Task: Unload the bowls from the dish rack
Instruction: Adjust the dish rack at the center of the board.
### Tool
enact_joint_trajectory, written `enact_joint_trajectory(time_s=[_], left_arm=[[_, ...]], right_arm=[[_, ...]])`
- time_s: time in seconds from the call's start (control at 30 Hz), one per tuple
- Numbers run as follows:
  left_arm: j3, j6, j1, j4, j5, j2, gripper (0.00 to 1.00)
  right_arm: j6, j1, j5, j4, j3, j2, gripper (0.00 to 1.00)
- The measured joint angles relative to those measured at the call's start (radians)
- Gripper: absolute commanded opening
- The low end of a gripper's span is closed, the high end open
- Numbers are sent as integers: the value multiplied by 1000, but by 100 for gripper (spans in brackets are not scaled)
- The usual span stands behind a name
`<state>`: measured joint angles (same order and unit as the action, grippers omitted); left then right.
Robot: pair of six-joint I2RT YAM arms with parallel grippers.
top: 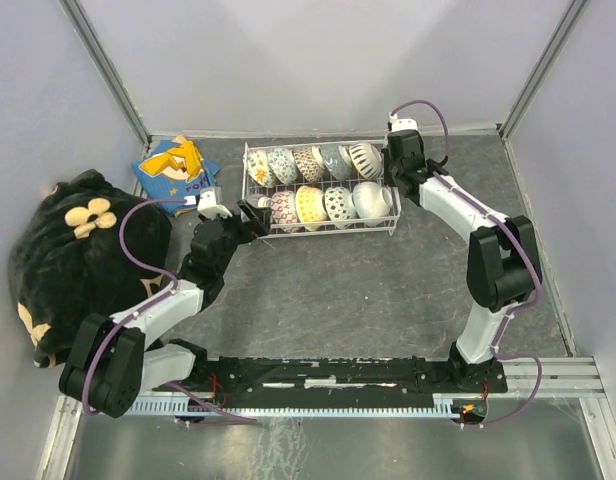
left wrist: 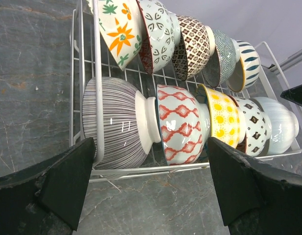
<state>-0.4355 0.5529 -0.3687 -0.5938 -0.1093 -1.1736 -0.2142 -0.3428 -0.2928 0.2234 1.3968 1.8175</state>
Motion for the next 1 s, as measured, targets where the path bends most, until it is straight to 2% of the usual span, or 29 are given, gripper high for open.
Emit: enact_joint_trajectory(time_s=[0.5,1.0], left_arm=[[74,52,-136,30,-171,115,98],[85,60,-250,29,-316,119,97]], right_arm=[[61,13,63,-13,79,67,1],[96,26,114,-58,117,110,1]])
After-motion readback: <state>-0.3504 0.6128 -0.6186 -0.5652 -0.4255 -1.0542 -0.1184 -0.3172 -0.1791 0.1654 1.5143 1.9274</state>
